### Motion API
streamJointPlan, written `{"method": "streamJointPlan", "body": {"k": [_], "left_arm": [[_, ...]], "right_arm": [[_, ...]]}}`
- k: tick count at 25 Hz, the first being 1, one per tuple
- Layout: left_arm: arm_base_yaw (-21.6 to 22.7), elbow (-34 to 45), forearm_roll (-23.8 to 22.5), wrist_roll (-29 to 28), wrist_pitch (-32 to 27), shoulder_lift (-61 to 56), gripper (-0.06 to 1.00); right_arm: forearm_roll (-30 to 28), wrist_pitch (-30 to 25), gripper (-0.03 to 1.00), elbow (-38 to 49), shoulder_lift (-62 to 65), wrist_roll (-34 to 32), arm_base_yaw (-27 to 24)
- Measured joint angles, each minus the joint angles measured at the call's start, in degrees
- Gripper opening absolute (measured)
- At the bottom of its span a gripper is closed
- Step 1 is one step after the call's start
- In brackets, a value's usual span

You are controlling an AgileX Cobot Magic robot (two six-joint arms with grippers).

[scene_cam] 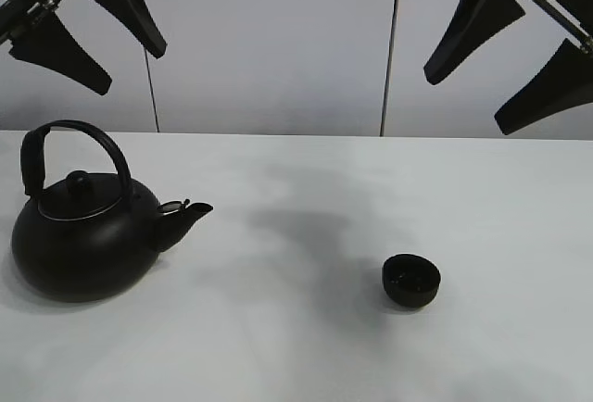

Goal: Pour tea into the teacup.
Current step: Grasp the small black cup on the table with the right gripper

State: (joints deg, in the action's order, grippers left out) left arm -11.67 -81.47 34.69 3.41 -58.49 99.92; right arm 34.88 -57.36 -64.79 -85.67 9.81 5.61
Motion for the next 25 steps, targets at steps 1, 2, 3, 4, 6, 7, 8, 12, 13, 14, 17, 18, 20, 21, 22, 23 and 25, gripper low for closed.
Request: {"method": "streamJointPlan", "body": {"k": [1, 2, 3, 4, 6, 7, 8, 12, 13, 14, 17, 18, 20, 21, 22, 23, 25], "left_arm": [[0.0, 0.0, 0.0, 0.0, 0.0, 0.0, 0.45], [0.0, 0.0, 0.0, 0.0, 0.0, 0.0, 0.45], [0.0, 0.0, 0.0, 0.0, 0.0, 0.0, 0.45], [0.0, 0.0, 0.0, 0.0, 0.0, 0.0, 0.45], [0.0, 0.0, 0.0, 0.0, 0.0, 0.0, 0.45], [0.0, 0.0, 0.0, 0.0, 0.0, 0.0, 0.45], [0.0, 0.0, 0.0, 0.0, 0.0, 0.0, 0.45], [0.0, 0.0, 0.0, 0.0, 0.0, 0.0, 0.45], [0.0, 0.0, 0.0, 0.0, 0.0, 0.0, 0.45], [0.0, 0.0, 0.0, 0.0, 0.0, 0.0, 0.45], [0.0, 0.0, 0.0, 0.0, 0.0, 0.0, 0.45], [0.0, 0.0, 0.0, 0.0, 0.0, 0.0, 0.45], [0.0, 0.0, 0.0, 0.0, 0.0, 0.0, 0.45], [0.0, 0.0, 0.0, 0.0, 0.0, 0.0, 0.45], [0.0, 0.0, 0.0, 0.0, 0.0, 0.0, 0.45], [0.0, 0.0, 0.0, 0.0, 0.0, 0.0, 0.45], [0.0, 0.0, 0.0, 0.0, 0.0, 0.0, 0.45]], "right_arm": [[-0.1, 0.0, 0.49, 0.0, 0.0, 0.6, 0.0], [-0.1, 0.0, 0.49, 0.0, 0.0, 1.1, 0.0], [-0.1, 0.0, 0.49, 0.0, 0.0, 1.6, 0.0], [-0.1, 0.1, 0.49, 0.0, 0.0, 2.4, 0.0], [-0.2, 0.1, 0.49, 0.0, 0.0, 3.9, 0.0], [-0.2, 0.0, 0.49, -0.1, 0.0, 4.8, 0.0], [-0.4, -0.5, 0.49, -0.7, 0.0, 5.8, 0.0], [-1.8, -4.8, 0.49, -6.8, 0.0, 8.1, 0.5], [-3.5, -5.6, 0.49, -8.4, 0.0, 8.1, 1.2], [-6.0, -6.1, 0.49, -10.2, 0.0, 7.8, 2.7], [-16.8, -6.2, 0.49, -13.0, 0.0, 4.1, 9.9], [-21.3, -6.1, 0.49, -13.2, 0.0, 2.2, 12.9], [-28.8, -6.1, 0.49, -13.3, -0.6, -1.7, 17.8], [-32.2, -6.3, 0.49, -13.3, -1.3, -3.2, 19.8], [-34.9, -6.6, 0.49, -13.3, -2.2, -4.4, 21.4], [-36.2, -7.1, 0.49, -13.3, -3.4, -5.3, 22.5], [-37.3, -7.4, 0.49, -13.3, -5.9, -7.1, 23.3]]}}
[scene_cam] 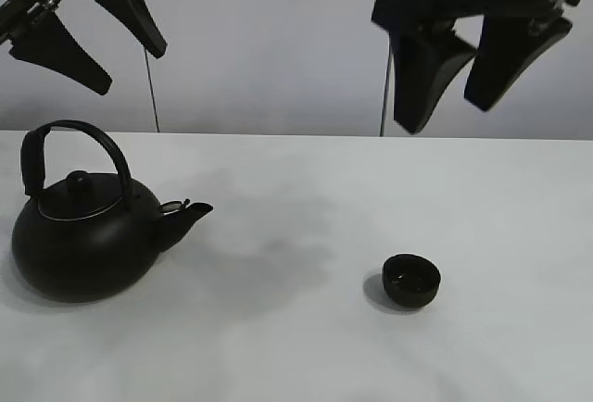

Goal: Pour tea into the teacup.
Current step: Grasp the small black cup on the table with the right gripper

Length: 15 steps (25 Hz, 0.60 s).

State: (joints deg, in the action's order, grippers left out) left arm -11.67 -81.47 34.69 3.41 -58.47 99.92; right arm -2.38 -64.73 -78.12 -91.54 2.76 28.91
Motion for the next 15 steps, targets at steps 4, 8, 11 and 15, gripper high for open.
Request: {"method": "streamJointPlan", "body": {"k": [4, 8, 11, 15], "left_arm": [[0.0, 0.0, 0.0, 0.0, 0.0, 0.0, 0.45], [0.0, 0.0, 0.0, 0.0, 0.0, 0.0, 0.45], [0.0, 0.0, 0.0, 0.0, 0.0, 0.0, 0.45], [0.0, 0.0, 0.0, 0.0, 0.0, 0.0, 0.45]], "right_arm": [[0.6, 0.8, 0.49, 0.0, -6.1, -4.4, 0.0], [2.4, 3.1, 0.49, 0.0, -11.7, -5.8, 0.0], [2.4, 4.1, 0.49, 0.0, -14.9, -5.9, 0.0], [0.7, 4.8, 0.5, 0.0, -17.5, -6.0, 0.0]]}}
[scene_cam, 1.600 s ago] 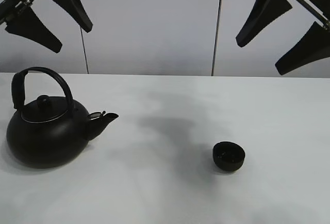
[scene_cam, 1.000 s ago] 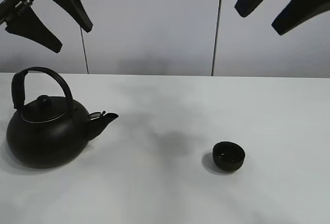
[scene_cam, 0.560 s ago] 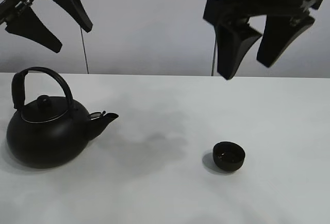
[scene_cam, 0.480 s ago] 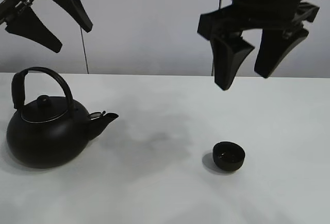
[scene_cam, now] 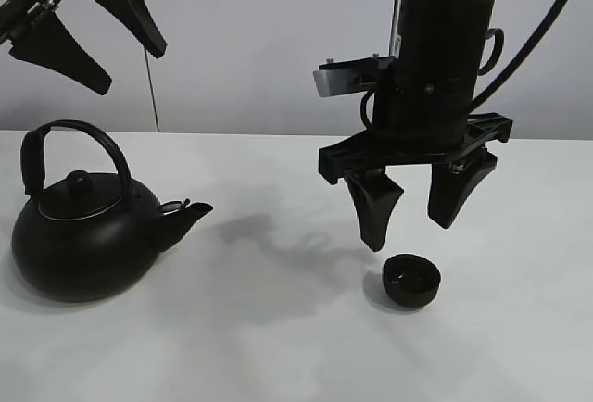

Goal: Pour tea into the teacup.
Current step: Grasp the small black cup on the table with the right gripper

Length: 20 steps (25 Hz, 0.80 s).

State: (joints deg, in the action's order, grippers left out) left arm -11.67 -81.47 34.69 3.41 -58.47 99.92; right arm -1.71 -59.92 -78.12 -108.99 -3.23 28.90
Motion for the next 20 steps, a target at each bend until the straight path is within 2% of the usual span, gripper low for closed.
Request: {"method": "streamJointPlan", "body": {"k": [7, 16, 20], "left_arm": [[0.0, 0.0, 0.0, 0.0, 0.0, 0.0, 0.45], [0.0, 0.0, 0.1, 0.0, 0.0, 0.0, 0.45], [0.0, 0.0, 0.1, 0.0, 0.0, 0.0, 0.45]], "right_arm": [[-1.5, 1.4, 0.6, 0.1, -0.8, 0.0, -0.1], [-1.3, 2.8, 0.61, 0.1, -3.5, -1.0, -1.3], [0.9, 3.4, 0.61, 0.1, -6.1, -0.9, -1.7]]}}
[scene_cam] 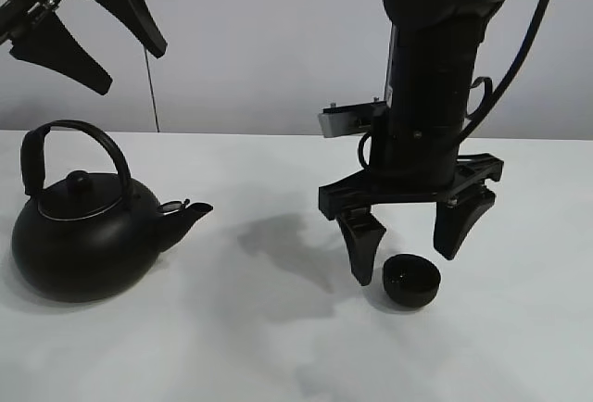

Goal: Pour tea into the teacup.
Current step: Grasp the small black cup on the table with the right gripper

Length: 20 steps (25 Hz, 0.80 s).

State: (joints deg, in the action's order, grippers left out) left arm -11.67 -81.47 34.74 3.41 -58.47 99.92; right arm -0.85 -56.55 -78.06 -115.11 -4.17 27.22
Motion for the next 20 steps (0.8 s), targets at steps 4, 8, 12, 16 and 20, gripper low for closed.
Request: {"method": "streamJointPlan", "body": {"k": [4, 8, 12, 16, 20], "left_arm": [[0.0, 0.0, 0.0, 0.0, 0.0, 0.0, 0.45], [0.0, 0.0, 0.0, 0.0, 0.0, 0.0, 0.45], [0.0, 0.0, 0.0, 0.0, 0.0, 0.0, 0.45], [0.0, 0.0, 0.0, 0.0, 0.0, 0.0, 0.45], [0.0, 0.0, 0.0, 0.0, 0.0, 0.0, 0.45]], "right_arm": [[1.3, 1.5, 0.61, 0.0, -1.8, 0.7, 0.0], [1.3, 2.1, 0.61, 0.0, -3.4, 0.8, 0.0], [1.3, 2.7, 0.61, 0.0, -3.7, 0.8, 0.0], [1.3, 3.7, 0.61, 0.0, -3.9, 0.8, 0.0], [1.3, 3.8, 0.56, 0.0, -4.9, 0.8, 0.0]]}}
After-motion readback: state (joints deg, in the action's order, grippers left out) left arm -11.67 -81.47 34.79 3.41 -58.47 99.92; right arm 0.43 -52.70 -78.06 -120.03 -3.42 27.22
